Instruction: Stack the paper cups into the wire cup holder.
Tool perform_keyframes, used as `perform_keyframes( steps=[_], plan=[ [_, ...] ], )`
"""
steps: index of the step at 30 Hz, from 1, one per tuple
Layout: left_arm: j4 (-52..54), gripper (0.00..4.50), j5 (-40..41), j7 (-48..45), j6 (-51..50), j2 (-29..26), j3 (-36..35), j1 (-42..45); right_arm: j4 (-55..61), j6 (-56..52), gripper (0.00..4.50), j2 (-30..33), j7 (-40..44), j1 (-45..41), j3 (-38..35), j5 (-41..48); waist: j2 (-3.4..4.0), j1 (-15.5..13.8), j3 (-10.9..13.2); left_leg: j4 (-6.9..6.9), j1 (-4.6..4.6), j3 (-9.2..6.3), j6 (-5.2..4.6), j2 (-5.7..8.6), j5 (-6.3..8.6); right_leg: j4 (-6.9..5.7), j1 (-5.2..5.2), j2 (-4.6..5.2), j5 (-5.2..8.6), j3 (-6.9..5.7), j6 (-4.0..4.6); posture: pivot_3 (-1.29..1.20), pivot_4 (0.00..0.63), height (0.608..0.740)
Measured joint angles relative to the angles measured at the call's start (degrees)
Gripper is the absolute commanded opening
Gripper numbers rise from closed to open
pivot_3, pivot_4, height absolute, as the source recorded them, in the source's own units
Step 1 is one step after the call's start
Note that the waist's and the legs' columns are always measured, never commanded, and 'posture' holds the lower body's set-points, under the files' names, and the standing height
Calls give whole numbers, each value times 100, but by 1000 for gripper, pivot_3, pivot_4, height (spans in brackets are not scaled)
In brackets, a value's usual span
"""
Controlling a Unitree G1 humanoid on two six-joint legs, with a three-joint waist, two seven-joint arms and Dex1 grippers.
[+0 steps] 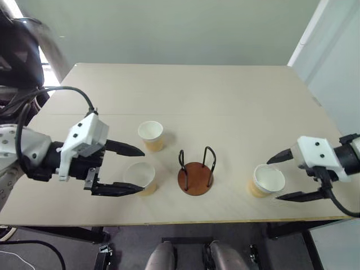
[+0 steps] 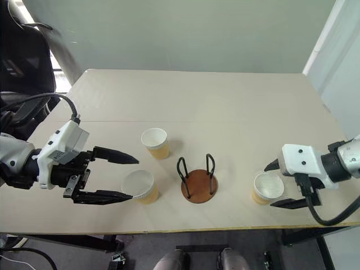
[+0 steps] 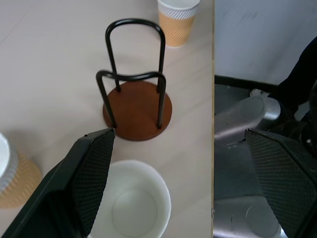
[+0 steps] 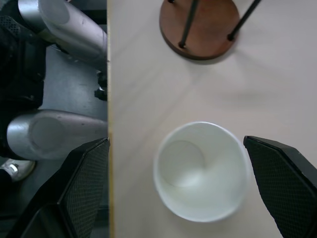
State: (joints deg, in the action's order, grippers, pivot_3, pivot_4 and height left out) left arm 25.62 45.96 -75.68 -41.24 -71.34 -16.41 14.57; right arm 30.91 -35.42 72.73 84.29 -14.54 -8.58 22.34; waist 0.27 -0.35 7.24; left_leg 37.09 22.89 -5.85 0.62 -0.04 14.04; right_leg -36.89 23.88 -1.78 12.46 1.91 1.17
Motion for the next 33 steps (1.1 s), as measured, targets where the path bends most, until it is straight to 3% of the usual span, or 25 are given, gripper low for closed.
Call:
perform_keyframes(
  steps=[8, 15, 26, 29, 33],
  plan=[
    [-7, 4500, 167, 79, -67, 64, 14, 266, 136, 17, 4456, 4, -329, 354, 37, 21, -10, -6, 5, 5, 7, -2, -16, 7, -2, 5, 0, 0, -8, 8, -16, 0, 150, 740],
    [20, 4500, 979, 116, -439, 79, -742, 413, 18, 226, 4456, 54, -438, 449, 171, -74, -10, -10, 5, 4, 5, 1, -25, 7, 5, 4, 0, 0, -7, 9, -28, 0, 150, 740],
    [158, 4500, 1131, 225, -532, 107, -1345, -73, -103, 401, 4456, 62, -569, 509, 588, -251, -11, -9, 5, 9, 3, 1, -30, 7, 2, 3, -4, 0, -8, 9, -30, 0, 150, 740],
    [191, 4500, 1155, 243, -541, 107, -1422, -112, -130, 468, 3856, 61, -651, 492, 750, -363, -12, -9, 4, 12, 2, 1, -32, 7, 1, 1, -4, 0, -10, 9, -30, 0, 150, 740],
    [222, 4500, 1232, 319, -558, 107, -1446, -142, -146, 590, 2437, 56, -703, 467, 999, -575, -12, -9, 4, 15, 2, 1, -33, 7, 0, -1, -4, 0, -12, 9, -29, 0, 150, 740]
  ],
)
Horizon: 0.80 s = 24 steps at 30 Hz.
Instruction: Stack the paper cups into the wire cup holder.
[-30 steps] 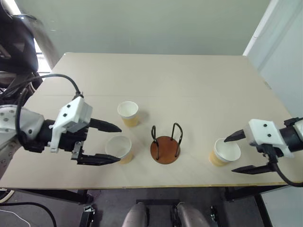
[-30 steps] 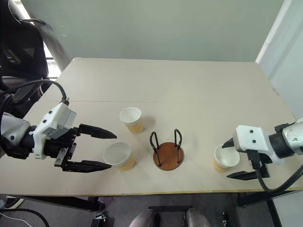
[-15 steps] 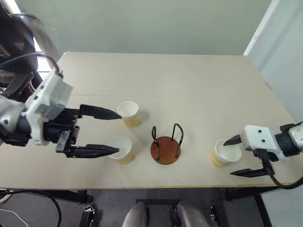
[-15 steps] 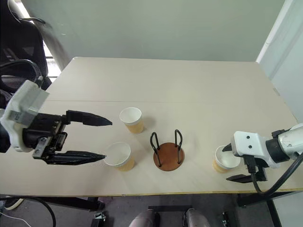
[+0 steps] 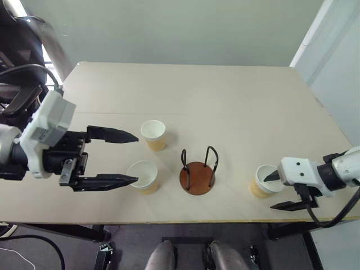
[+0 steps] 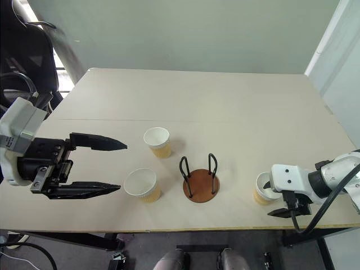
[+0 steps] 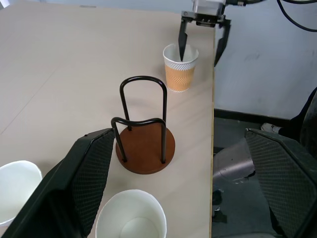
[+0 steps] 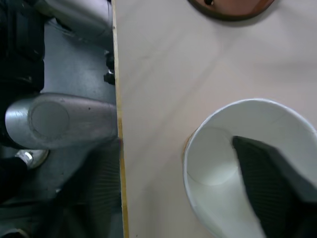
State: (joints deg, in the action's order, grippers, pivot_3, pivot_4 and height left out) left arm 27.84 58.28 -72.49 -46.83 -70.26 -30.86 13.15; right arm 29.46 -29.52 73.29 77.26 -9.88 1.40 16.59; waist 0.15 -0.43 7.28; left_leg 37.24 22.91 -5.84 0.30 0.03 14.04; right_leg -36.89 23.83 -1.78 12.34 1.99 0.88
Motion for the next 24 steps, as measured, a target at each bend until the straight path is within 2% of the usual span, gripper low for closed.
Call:
perform_keyframes(
  steps=[6, 7, 17, 24],
  plan=[
    [50, 4500, 23, 94, -64, 0, -127, -87, -143, 125, 263, -72, -34, -195, 292, -229, 0, 1, 0, 2, -1, 1, 0, 0, 0, -1, 0, 0, -1, 0, 0, 0, 150, 740],
    [53, 4500, 24, 129, -74, -1, -164, -98, -187, 153, 33, -76, -33, -244, 351, -254, 0, 1, 0, 2, -1, 0, 0, -1, 0, -2, 0, 0, -2, 0, 0, 0, 150, 740],
    [118, 4500, 23, 204, -96, -1, -287, -214, -519, 449, 33, -85, 141, -660, 574, -429, -1, 1, -1, 5, -1, 2, -2, -1, -1, -3, 0, 0, -6, 0, 4, 0, 150, 740],
    [66, 4500, -56, 293, -208, 18, -878, -625, -960, 613, 33, -114, 730, -1583, 483, 67, 2, 9, 1, 4, 0, 4, -2, -1, -2, -3, 3, 0, -6, 0, 5, 0, 150, 740]
  ],
)
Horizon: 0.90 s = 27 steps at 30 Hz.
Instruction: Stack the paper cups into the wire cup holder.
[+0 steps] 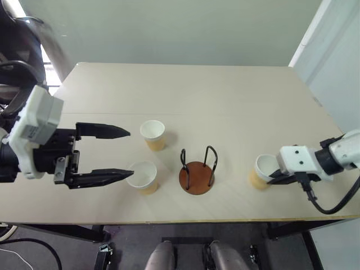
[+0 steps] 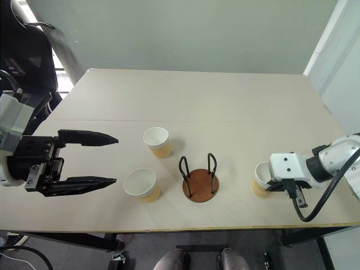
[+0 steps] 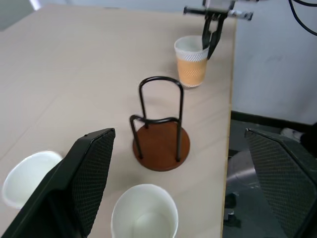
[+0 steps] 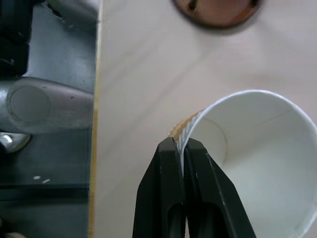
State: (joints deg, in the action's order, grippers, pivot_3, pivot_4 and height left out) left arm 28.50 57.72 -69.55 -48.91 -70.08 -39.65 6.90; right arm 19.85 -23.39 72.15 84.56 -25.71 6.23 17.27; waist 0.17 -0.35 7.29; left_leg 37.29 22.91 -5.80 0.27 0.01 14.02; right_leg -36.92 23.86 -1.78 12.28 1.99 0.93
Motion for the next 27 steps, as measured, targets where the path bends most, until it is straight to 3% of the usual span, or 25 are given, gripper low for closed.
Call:
perform_keyframes(
  steps=[4, 13, 20, 27],
  plan=[
    [-12, 4500, -188, 15, -71, 130, -365, -413, -170, -116, 33, -69, 387, -882, -226, 622, 1, 11, 1, -4, -2, 1, 0, -2, 0, 1, 1, -2, 5, 0, 8, 0, 150, 740],
    [128, 4500, -186, 118, -85, 194, -506, -563, -947, -569, 33, -1111, 755, -3412, -243, 1489, 2, 19, 1, -5, -2, -2, -2, -7, -8, -2, 7, -5, 3, -5, 37, 0, 150, 740],
    [414, 4500, -125, 261, -194, 284, -742, -775, -794, -815, 33, -2203, 543, -3529, 368, 1534, 4, 35, 2, -10, -4, -1, 4, -11, -11, -4, 10, -5, -6, -9, 44, 0, 150, 740],
    [656, 4500, 49, 385, -390, 340, -1002, -958, -864, -549, 33, -2527, 526, -3430, 834, 1050, 4, 29, 2, -10, -1, -3, 4, -13, -9, -2, 11, -4, -14, -13, 61, 0, 150, 740]
  ],
)
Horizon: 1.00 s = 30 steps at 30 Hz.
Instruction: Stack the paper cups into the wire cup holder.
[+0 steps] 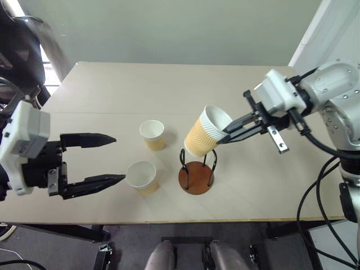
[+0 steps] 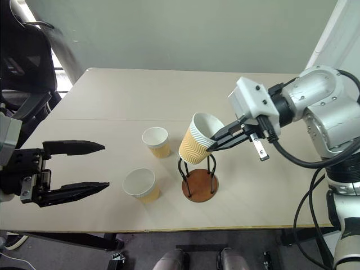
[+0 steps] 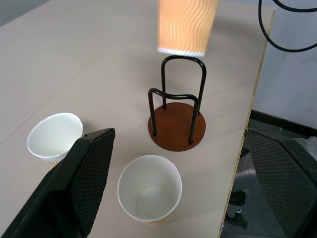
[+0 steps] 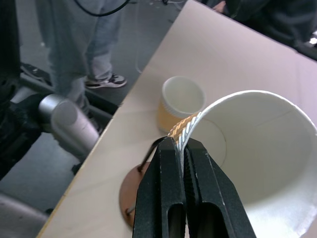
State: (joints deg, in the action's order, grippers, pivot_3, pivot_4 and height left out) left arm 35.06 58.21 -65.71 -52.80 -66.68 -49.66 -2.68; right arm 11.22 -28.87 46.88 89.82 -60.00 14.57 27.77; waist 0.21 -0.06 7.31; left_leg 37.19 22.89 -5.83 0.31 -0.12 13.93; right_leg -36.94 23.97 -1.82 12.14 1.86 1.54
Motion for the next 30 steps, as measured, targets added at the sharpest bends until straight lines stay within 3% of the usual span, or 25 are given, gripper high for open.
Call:
perform_keyframes(
  steps=[14, 27, 30],
  plan=[
    [299, 4500, 385, 257, -254, 43, -425, -239, -479, 716, 33, -379, 191, 93, 516, -782, 1, 12, 0, 0, -1, 0, 3, -3, -1, -1, 1, 0, 6, -3, 29, 0, 150, 740],
    [379, 4500, 521, 385, -325, 45, -606, -383, -631, 1086, 33, -392, 244, 154, 683, -955, 1, 14, 0, -1, -1, 1, 5, -3, 1, 0, 1, 0, 12, -2, 40, 0, 150, 740],
    [378, 4500, 521, 389, -325, 45, -606, -383, -653, 1135, 586, -393, 244, 155, 683, -1006, 1, 14, 0, -1, -1, 0, 6, -3, 1, 0, 1, 0, 12, -2, 41, 0, 150, 740]
  ],
)
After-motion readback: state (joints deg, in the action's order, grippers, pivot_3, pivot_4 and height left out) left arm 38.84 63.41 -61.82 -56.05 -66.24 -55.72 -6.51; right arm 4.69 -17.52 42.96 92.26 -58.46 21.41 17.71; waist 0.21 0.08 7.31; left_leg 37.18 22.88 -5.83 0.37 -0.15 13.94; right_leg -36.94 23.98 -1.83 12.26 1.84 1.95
